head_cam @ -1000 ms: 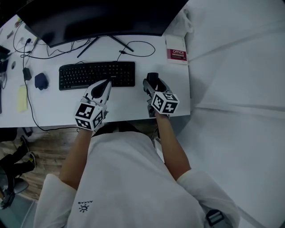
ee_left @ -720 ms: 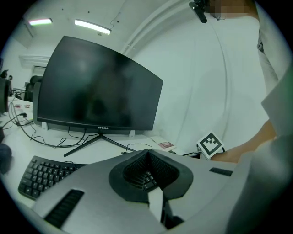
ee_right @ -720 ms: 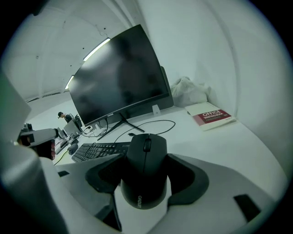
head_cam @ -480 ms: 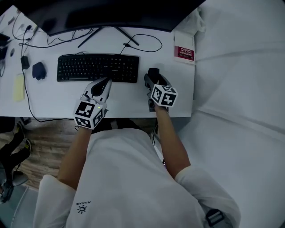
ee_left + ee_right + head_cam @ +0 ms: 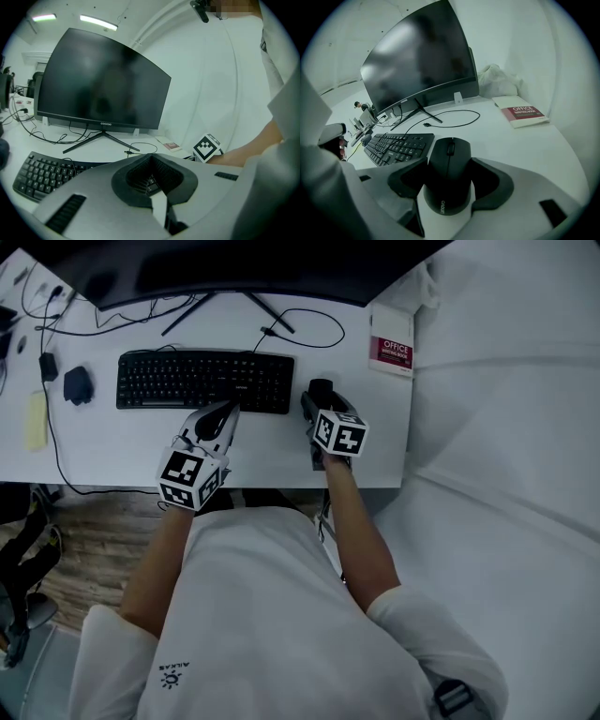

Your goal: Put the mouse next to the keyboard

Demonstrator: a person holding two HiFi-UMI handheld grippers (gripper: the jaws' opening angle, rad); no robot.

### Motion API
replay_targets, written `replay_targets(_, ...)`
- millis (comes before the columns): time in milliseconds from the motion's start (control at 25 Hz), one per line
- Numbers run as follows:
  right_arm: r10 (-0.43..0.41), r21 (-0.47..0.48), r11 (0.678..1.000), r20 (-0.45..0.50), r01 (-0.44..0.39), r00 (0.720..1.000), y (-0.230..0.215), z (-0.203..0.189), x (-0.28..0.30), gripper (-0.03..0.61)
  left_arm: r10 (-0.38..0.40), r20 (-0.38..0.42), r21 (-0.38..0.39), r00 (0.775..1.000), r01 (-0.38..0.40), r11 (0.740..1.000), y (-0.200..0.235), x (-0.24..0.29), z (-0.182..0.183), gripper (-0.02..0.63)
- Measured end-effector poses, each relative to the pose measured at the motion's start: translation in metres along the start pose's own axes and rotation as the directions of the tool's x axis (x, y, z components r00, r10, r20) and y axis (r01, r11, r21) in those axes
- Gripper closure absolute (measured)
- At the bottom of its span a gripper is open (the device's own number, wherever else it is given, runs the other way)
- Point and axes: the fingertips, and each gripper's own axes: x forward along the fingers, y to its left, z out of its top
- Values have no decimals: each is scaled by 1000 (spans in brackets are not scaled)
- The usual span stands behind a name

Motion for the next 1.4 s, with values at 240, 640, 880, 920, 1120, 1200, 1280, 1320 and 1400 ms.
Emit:
replay_targets(240, -26, -22, 999, -26, 25, 999, 0, 0, 6, 282, -9, -3, -4, 1000, 9, 1000, 3, 4, 1, 601)
replay_targets(640, -62, -22, 998, -44, 61, 997, 1, -3, 15, 282, -20, -16, -1, 1000, 20, 1000, 11, 5, 0, 601)
replay_targets(880, -84, -21, 996, -40, 83, 996, 0, -4, 16, 282, -35, -12, 6, 999, 35, 999, 12, 5, 2, 601)
replay_targets(920, -89, -21, 996, -42, 88, 995, -1, -4, 16, 282, -35, -13, 5, 999, 35, 999, 13, 6, 3, 601)
replay_targets(1120, -103, -20, 995, -48, 102, 993, -7, -6, 15, 282, -36, -19, 5, 999, 36, 999, 14, 6, 3, 601)
replay_targets(1200, -102, -21, 995, -50, 101, 994, -7, -5, 15, 282, -37, -22, 6, 999, 37, 999, 14, 6, 3, 601)
replay_targets(1280, -104, -27, 994, -55, 103, 993, -6, -5, 15, 282, -38, -23, 7, 999, 38, 999, 14, 6, 4, 601)
replay_targets(1320, -107, -30, 994, -56, 105, 993, -6, -5, 16, 282, -39, -22, 7, 999, 40, 999, 14, 6, 4, 601)
replay_targets(1400, -113, -35, 993, -53, 111, 992, -6, -5, 16, 281, -42, -21, 9, 999, 42, 999, 13, 6, 6, 601)
